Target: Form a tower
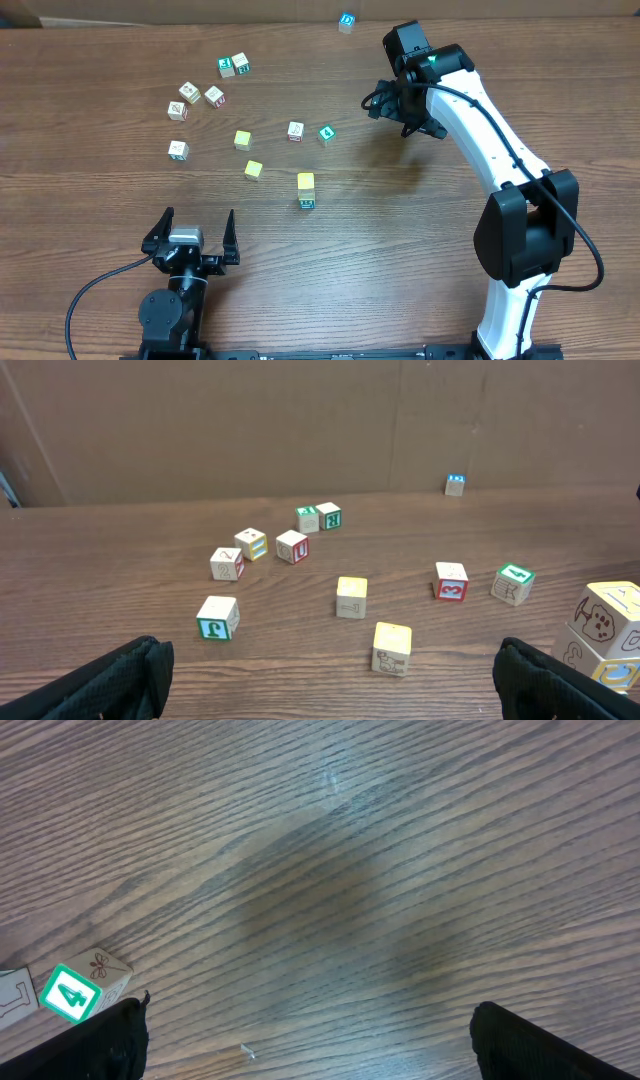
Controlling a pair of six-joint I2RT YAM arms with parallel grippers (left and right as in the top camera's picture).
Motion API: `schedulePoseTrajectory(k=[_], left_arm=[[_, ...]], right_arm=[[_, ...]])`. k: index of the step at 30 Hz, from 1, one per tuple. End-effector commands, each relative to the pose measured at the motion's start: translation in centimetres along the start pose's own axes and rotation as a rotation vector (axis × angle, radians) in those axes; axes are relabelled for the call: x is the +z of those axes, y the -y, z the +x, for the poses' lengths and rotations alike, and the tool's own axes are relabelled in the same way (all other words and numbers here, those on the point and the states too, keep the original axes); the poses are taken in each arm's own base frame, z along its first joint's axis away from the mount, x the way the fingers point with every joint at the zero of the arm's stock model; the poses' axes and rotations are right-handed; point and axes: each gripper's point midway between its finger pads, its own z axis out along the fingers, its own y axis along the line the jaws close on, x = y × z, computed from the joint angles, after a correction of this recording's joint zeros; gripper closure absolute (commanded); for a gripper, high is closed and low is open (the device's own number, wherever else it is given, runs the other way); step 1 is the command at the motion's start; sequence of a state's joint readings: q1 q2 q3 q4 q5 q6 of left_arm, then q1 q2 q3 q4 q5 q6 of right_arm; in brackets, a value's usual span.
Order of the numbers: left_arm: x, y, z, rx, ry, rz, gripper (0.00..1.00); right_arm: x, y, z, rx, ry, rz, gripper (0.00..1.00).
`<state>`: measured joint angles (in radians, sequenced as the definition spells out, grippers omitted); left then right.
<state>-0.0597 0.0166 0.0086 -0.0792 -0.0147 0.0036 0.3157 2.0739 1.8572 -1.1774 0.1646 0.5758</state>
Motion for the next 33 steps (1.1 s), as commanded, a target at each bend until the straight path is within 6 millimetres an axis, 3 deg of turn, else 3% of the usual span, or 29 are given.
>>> schedulePoseTrajectory(k=[1, 23, 28, 33], left_arm=[[0.0, 0.2, -0.1, 0.016, 0.010, 0.011, 0.00], [0.0, 0.2, -0.1, 0.016, 0.010, 0.011, 0.00], [0.0, 0.2, -0.1, 0.016, 0.010, 0.011, 0.00], [0.0, 0.2, -0.1, 0.016, 0.010, 0.011, 0.00]], right_arm=[[-0.3, 0.0, -0.7, 0.005, 0.022, -0.002, 0.00], [-0.4, 0.0, -0.8, 0.006, 0.023, -0.003, 0.00], [-3.0, -0.2, -1.3, 0.011, 0.070, -0.040, 0.00], [-8.4, -0.1, -2.1, 0.025, 0.168, -0.115, 0.00]])
